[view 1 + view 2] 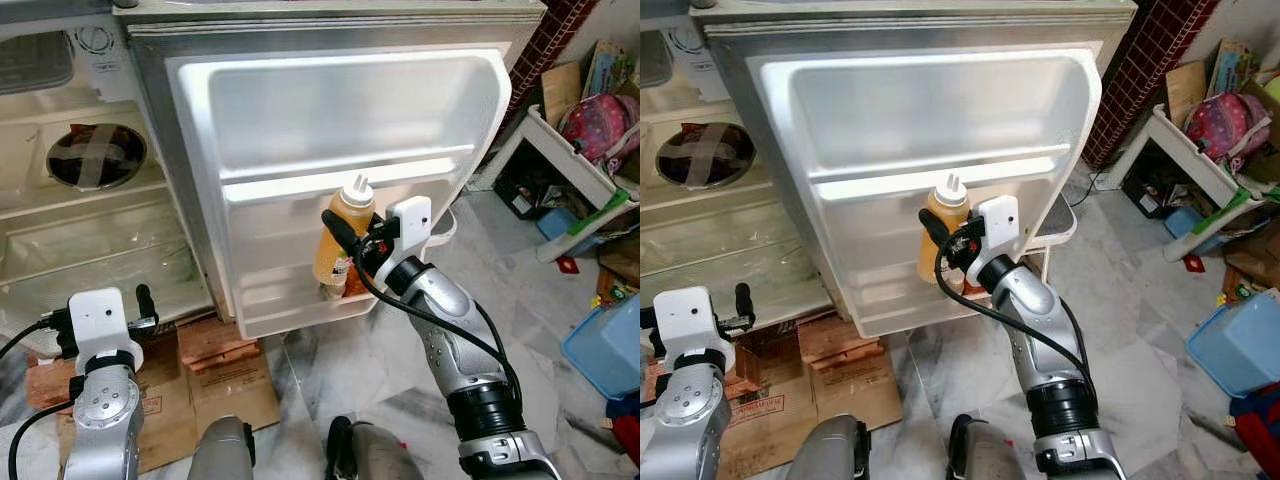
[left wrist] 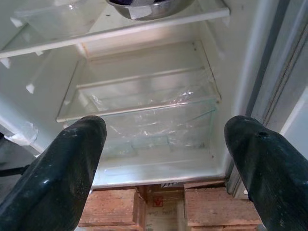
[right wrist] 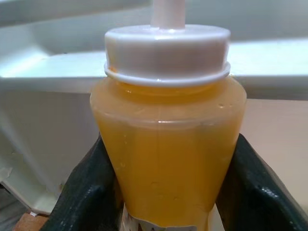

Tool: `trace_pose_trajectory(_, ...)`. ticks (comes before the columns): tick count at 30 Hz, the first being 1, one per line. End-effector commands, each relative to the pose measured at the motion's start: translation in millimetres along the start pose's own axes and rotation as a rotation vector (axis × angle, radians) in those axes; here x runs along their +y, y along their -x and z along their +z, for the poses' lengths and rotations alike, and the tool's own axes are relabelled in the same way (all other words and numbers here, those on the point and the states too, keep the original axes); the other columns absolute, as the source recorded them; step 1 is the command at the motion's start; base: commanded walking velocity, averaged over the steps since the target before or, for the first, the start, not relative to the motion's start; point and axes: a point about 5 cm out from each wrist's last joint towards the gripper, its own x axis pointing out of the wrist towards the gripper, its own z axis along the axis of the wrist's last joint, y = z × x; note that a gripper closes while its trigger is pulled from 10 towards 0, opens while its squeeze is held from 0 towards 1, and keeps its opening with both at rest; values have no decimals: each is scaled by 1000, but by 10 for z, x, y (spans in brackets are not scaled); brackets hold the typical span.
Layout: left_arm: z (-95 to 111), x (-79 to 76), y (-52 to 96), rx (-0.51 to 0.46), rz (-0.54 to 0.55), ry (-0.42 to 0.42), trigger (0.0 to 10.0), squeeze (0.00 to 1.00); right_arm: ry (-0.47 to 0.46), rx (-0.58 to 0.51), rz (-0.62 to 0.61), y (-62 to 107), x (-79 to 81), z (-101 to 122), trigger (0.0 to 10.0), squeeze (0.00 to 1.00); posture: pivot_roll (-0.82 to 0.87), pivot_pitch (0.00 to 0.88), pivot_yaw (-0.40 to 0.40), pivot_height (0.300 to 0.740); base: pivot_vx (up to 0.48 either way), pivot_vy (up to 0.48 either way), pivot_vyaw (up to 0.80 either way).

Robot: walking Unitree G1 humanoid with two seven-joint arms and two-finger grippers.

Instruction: Restocking fridge

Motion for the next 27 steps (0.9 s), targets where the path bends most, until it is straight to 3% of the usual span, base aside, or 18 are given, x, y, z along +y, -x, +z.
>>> trace_pose_trajectory(1, 2, -4, 22, 3, -13, -15, 10000, 0, -4, -7, -5, 22, -13, 3, 10000, 0, 119, 203, -81, 720, 0, 0, 0)
trace_pose_trajectory(8, -1, 4, 44, 6, -20, -22, 10000, 0, -12, -16, 9, 41, 23, -3, 10000, 0, 120, 212, -76, 675, 0, 0, 0)
trace_pose_trajectory(14, 1, 1, 37, 6, -22, -23, 10000, 0, -35, 4, 61, 42, 56, 1, 10000, 0, 122, 211, -78, 675, 0, 0, 0)
trace_pose_trajectory(18, 6, -7, 38, 6, -23, -20, 10000, 0, -72, 53, 174, 63, 143, -26, 10000, 0, 118, 208, -82, 675, 0, 0, 0)
trace_pose_trajectory(23, 2, -21, 35, 8, -25, -18, 10000, 0, -76, 76, 183, 81, 170, -101, 10000, 0, 115, 205, -83, 675, 0, 0, 0)
trace_pose_trajectory(27, 0, -37, 28, 8, -29, -17, 10000, 0, -84, 79, 200, 58, 226, -127, 10000, 0, 115, 203, -83, 650, 0, 0, 0)
